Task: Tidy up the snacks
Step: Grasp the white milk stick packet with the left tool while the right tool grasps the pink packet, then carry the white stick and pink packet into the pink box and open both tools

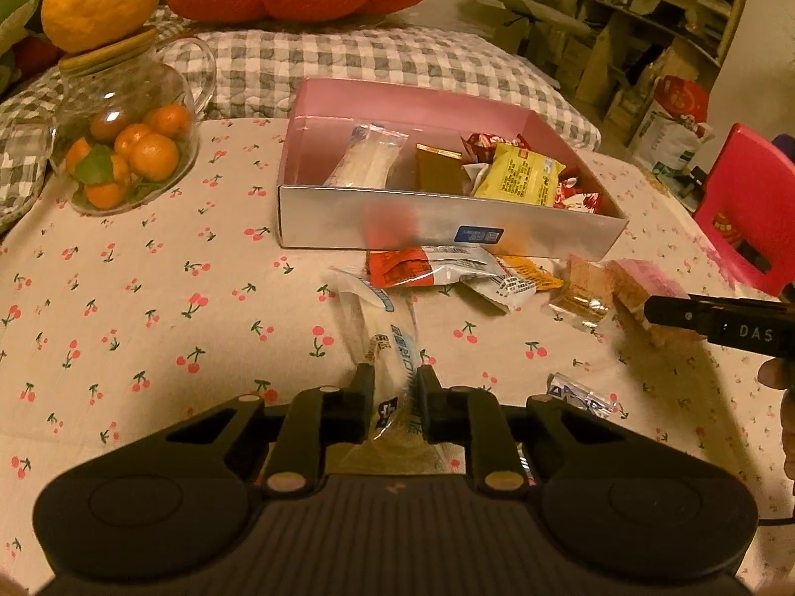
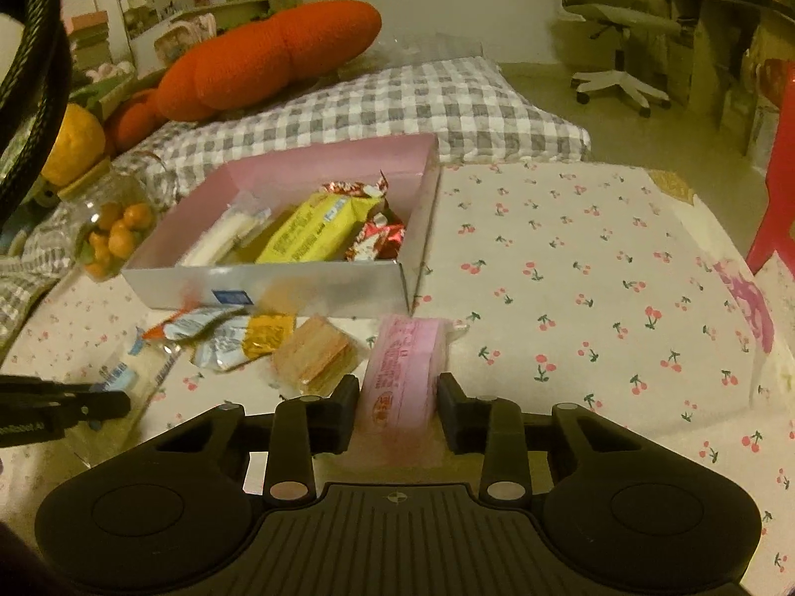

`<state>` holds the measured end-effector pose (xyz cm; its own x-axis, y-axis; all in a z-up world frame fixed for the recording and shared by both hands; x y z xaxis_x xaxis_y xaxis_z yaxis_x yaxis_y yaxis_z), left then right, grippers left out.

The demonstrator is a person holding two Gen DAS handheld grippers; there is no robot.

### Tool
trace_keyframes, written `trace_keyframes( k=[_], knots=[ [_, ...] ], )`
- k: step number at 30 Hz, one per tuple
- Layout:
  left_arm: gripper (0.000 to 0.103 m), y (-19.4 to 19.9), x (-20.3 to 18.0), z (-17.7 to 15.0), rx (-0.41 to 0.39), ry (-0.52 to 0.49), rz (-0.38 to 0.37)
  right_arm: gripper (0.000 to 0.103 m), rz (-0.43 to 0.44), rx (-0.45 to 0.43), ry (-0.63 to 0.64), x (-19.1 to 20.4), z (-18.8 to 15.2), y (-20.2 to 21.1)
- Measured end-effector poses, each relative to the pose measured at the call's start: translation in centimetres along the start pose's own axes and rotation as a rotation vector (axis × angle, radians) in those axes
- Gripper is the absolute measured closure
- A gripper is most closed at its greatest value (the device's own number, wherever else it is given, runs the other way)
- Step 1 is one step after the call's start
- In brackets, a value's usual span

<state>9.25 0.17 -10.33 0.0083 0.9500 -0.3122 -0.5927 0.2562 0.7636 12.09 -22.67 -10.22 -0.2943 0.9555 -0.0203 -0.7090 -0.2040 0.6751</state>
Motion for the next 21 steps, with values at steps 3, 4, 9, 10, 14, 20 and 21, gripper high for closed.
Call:
trace_keyframes(
  k=[3, 4, 9, 10, 14, 20, 21],
  knots=[
    [0.087, 0.4, 0.2, 0.1, 0.003, 0.019, -0.008, 0.07, 0.014, -0.014, -0.016, 0.0, 0.4, 0.5],
    [0.087, 0.5, 0.2, 0.2, 0.004, 0.025, -0.009, 0.07, 0.02, -0.017, -0.024, 0.0, 0.6, 0.7],
    [0.087, 1.1, 0.5, 0.4, 0.005, 0.056, -0.021, 0.07, 0.039, -0.034, -0.049, 0.0, 1.1, 1.5],
    [0.087, 1.3, 0.5, 0.5, 0.005, 0.061, -0.024, 0.07, 0.041, -0.037, -0.053, 0.1, 1.2, 1.6],
    [0.088, 1.9, 0.5, 0.7, 0.005, 0.082, -0.04, 0.07, 0.054, -0.047, -0.068, 0.2, 1.5, 2.1],
    [0.088, 2.8, 0.5, 1.0, 0.008, 0.122, -0.062, 0.07, 0.066, -0.061, -0.09, 0.5, 2.1, 2.8],
    [0.088, 2.9, 0.6, 1.1, 0.012, 0.135, -0.068, 0.07, 0.069, -0.062, -0.094, 0.5, 2.1, 2.9]
  ],
)
Point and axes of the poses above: each gripper's, at about its wrist camera, not at the fingertips, and y roughly against the way its jaws point, x to its left, z to its top, the point moved 7 cm from there along -y, roughly the way its jaws point, and after that the axes turned 13 degrees about y, right-handed, at the moved point
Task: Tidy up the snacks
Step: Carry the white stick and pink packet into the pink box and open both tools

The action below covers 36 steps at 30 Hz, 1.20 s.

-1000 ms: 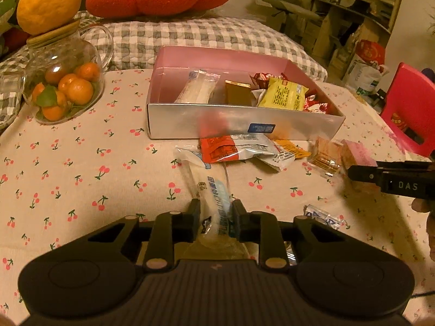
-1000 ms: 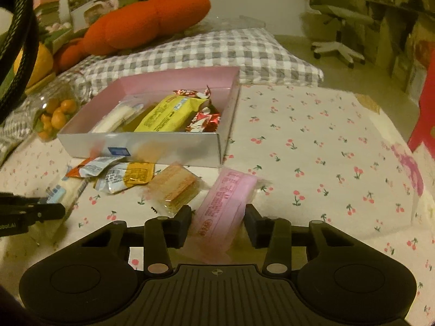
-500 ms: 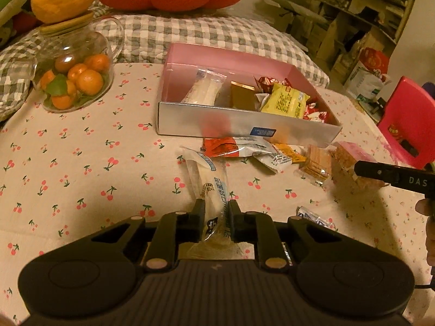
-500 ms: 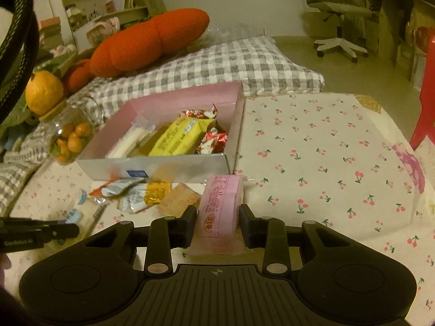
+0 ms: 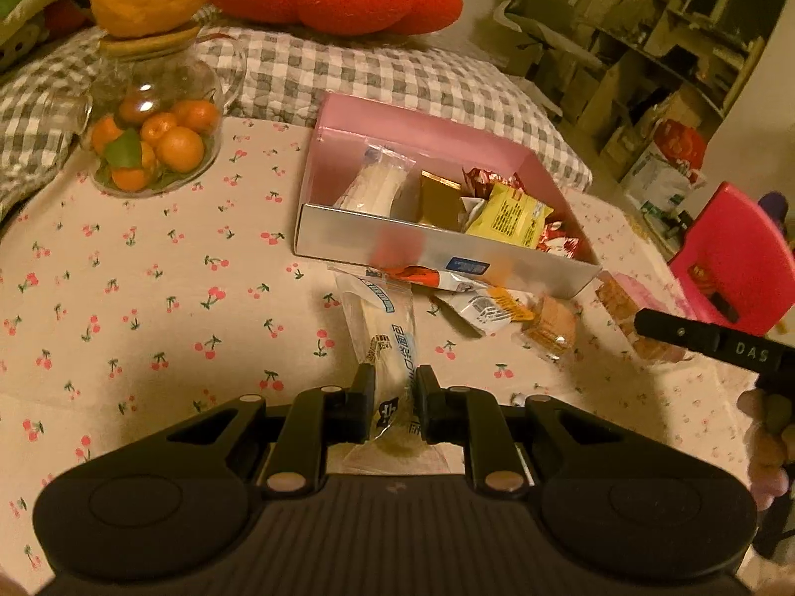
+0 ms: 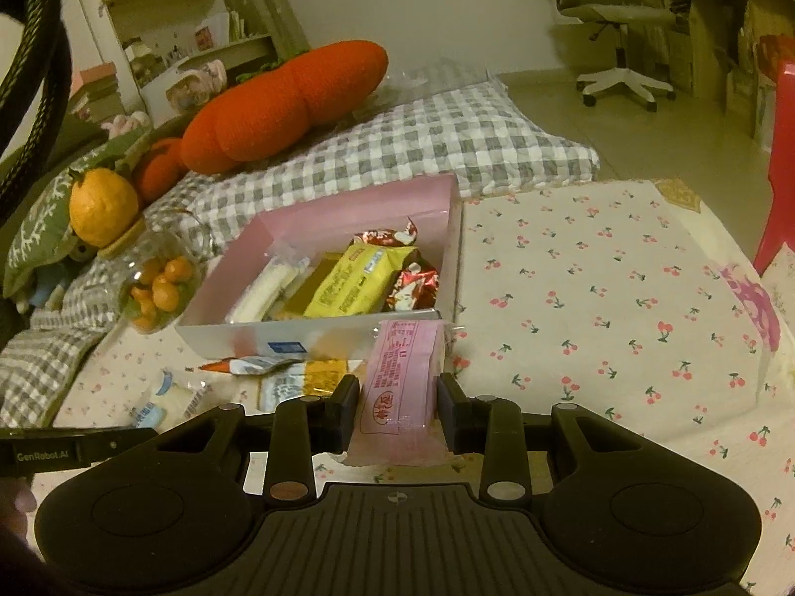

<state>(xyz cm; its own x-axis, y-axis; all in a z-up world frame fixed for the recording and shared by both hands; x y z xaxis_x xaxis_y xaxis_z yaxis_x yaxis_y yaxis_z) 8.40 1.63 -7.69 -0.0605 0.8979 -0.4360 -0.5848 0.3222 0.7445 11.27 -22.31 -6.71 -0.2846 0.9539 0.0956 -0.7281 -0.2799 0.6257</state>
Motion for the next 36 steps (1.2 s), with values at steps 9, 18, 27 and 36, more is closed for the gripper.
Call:
trace_keyframes(
  k=[9, 18, 27, 36],
  knots=[
    [0.088, 1.2, 0.0, 0.6, -0.008, 0.046, -0.022, 0.07, 0.012, -0.013, -0.027, 0.6, 0.8, 0.6],
    [0.088, 1.4, -0.4, 2.1, -0.032, 0.135, -0.04, 0.07, 0.031, -0.029, -0.066, 1.5, 2.6, 0.1],
    [0.088, 0.7, -1.9, 5.3, -0.091, 0.158, -0.049, 0.07, 0.077, -0.044, -0.147, 1.9, 5.3, -2.4],
    [0.088, -2.8, -3.3, 8.2, -0.1, 0.087, -0.038, 0.07, 0.129, -0.043, -0.218, 2.2, 7.2, -6.4]
  ],
)
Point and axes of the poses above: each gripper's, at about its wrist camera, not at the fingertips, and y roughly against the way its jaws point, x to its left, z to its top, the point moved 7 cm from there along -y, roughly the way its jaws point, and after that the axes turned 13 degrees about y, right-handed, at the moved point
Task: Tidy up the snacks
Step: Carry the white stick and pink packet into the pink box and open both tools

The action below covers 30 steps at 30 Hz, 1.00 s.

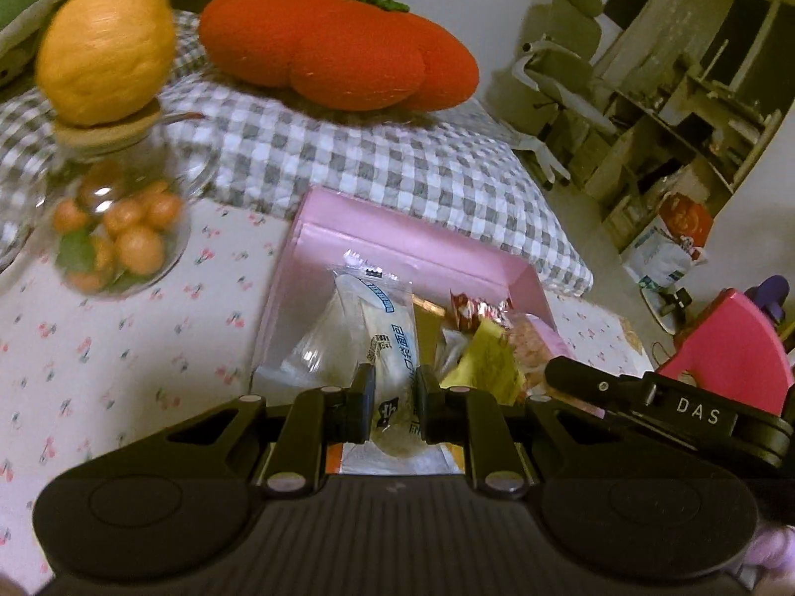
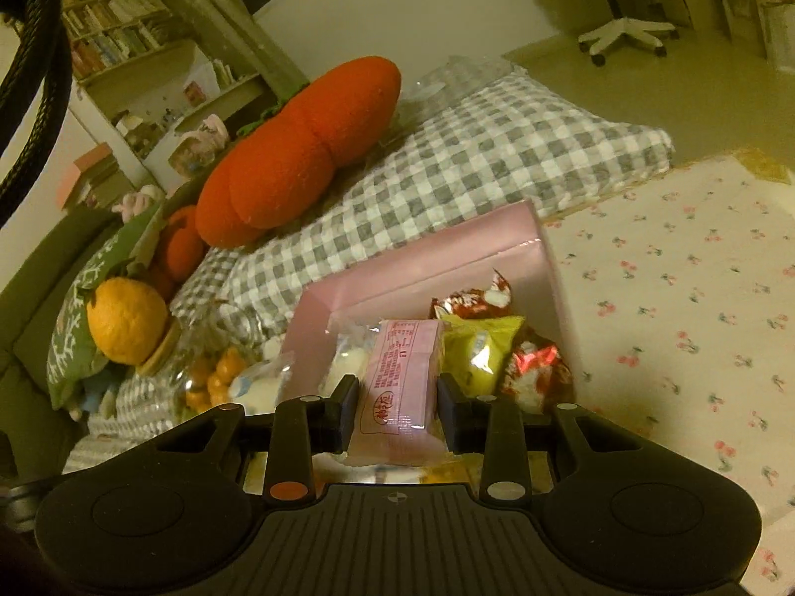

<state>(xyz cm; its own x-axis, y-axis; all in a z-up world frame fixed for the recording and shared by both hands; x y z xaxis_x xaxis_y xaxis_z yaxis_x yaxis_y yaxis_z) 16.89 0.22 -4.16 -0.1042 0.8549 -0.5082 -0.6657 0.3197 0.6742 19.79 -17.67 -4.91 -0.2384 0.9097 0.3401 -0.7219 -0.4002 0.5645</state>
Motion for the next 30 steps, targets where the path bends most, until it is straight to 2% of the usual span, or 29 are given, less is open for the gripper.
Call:
trace_keyframes(
  k=[6, 12, 20, 26, 27, 28, 30],
  knots=[
    [0.087, -3.0, -0.8, 1.1, 0.014, -0.065, 0.006, 0.07, 0.003, -0.009, -0.007, -0.4, 1.5, -2.4],
    [0.087, -6.1, -1.8, 1.7, 0.029, -0.108, 0.001, 0.07, 0.048, -0.036, -0.05, -1.3, 3.4, -4.8],
    [0.09, -8.9, -2.3, 2.6, 0.005, -0.171, 0.07, 0.07, 0.052, -0.05, -0.048, -2.1, 3.7, -7.6],
    [0.09, -9.7, -2.6, 3.4, -0.014, -0.191, 0.084, 0.067, 0.044, -0.049, -0.066, -3.2, 3.6, -8.2],
    [0.089, -9.7, -2.6, 3.5, -0.019, -0.194, 0.083, 0.067, 0.04, -0.047, -0.067, -3.3, 3.6, -8.2],
    [0.082, -9.6, -2.7, 3.6, -0.031, -0.194, 0.087, 0.067, 0.036, -0.045, -0.066, -3.3, 3.5, -8.1],
    [0.073, -9.3, -2.8, 3.7, -0.053, -0.189, 0.091, 0.067, 0.031, -0.042, -0.063, -3.3, 3.5, -7.9]
  ],
)
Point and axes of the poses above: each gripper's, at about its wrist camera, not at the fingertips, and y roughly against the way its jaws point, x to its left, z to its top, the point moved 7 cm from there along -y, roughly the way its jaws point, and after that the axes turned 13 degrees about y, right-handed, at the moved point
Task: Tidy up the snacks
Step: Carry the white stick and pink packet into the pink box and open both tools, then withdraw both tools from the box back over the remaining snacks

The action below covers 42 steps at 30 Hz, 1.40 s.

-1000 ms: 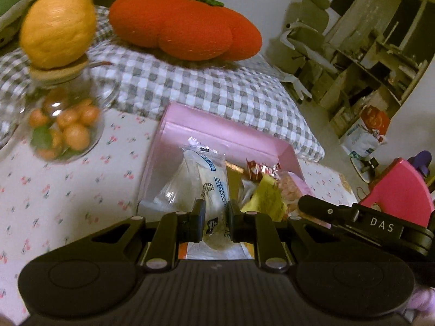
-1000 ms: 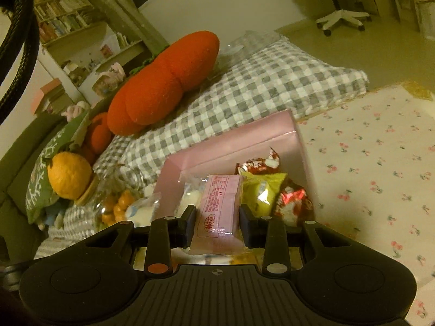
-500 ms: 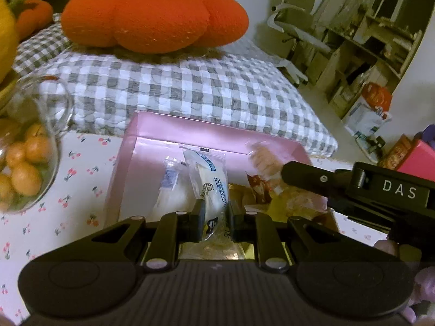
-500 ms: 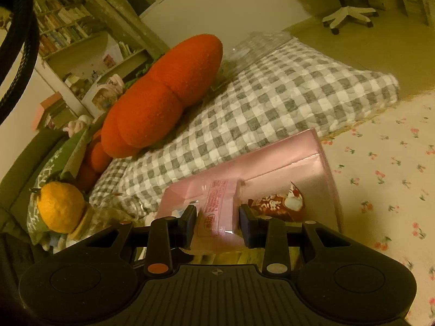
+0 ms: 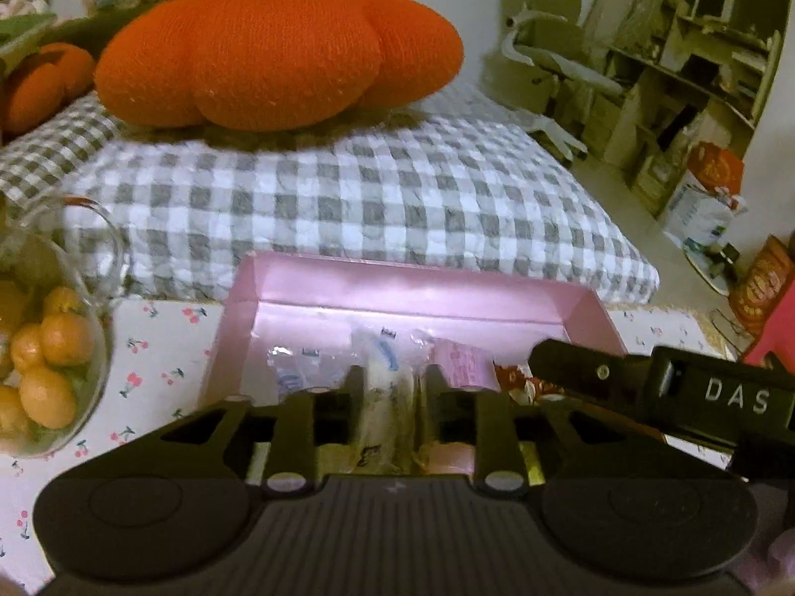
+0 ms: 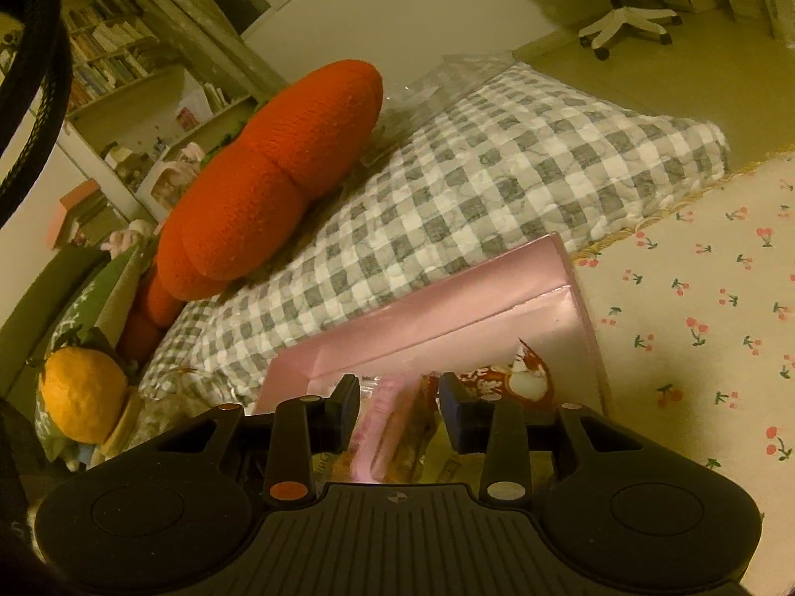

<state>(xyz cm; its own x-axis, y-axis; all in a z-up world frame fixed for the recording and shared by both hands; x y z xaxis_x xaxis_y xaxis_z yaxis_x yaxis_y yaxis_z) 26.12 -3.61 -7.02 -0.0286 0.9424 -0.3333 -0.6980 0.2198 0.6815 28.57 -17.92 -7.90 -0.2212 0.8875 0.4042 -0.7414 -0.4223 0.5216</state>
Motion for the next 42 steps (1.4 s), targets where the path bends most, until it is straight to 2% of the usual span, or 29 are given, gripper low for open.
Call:
trace_keyframes(
  k=[3, 5, 7, 10, 16, 21, 24, 33, 42],
  knots=[
    [0.066, 0.6, -0.2, -0.2, 0.009, 0.0, -0.008, 0.064, -0.009, 0.003, -0.004, 0.1, 0.1, 0.5],
    [0.056, 1.2, -0.3, -0.5, 0.008, -0.014, -0.003, 0.046, -0.014, 0.002, -0.009, 0.3, 0.2, 1.1],
    [0.047, 2.0, -0.4, -0.6, -0.001, -0.026, -0.001, 0.041, -0.018, 0.009, -0.013, 0.5, 0.2, 1.6],
    [0.043, 3.0, -0.4, -0.9, 0.001, -0.024, -0.007, 0.039, -0.024, 0.02, -0.006, 1.0, 0.2, 2.5],
    [0.032, 5.6, -0.2, -2.0, 0.013, -0.03, -0.005, 0.023, -0.046, 0.038, 0.024, 2.6, -0.2, 4.7],
    [0.018, 7.9, 0.5, -2.9, 0.009, -0.022, 0.01, 0.019, -0.049, 0.051, 0.075, 4.5, -0.9, 6.7],
    [0.013, 8.8, 1.1, -3.6, 0.021, -0.012, 0.02, 0.016, -0.053, 0.052, 0.104, 5.5, -1.4, 7.9],
    [0.008, 11.6, 3.4, -6.1, 0.049, 0.033, 0.043, 0.014, -0.086, 0.066, 0.163, 6.4, -3.4, 11.2],
    [0.005, 12.8, 5.6, -8.8, 0.053, 0.042, 0.065, 0.013, -0.109, 0.067, 0.213, 5.3, -6.6, 13.1]
  ],
)
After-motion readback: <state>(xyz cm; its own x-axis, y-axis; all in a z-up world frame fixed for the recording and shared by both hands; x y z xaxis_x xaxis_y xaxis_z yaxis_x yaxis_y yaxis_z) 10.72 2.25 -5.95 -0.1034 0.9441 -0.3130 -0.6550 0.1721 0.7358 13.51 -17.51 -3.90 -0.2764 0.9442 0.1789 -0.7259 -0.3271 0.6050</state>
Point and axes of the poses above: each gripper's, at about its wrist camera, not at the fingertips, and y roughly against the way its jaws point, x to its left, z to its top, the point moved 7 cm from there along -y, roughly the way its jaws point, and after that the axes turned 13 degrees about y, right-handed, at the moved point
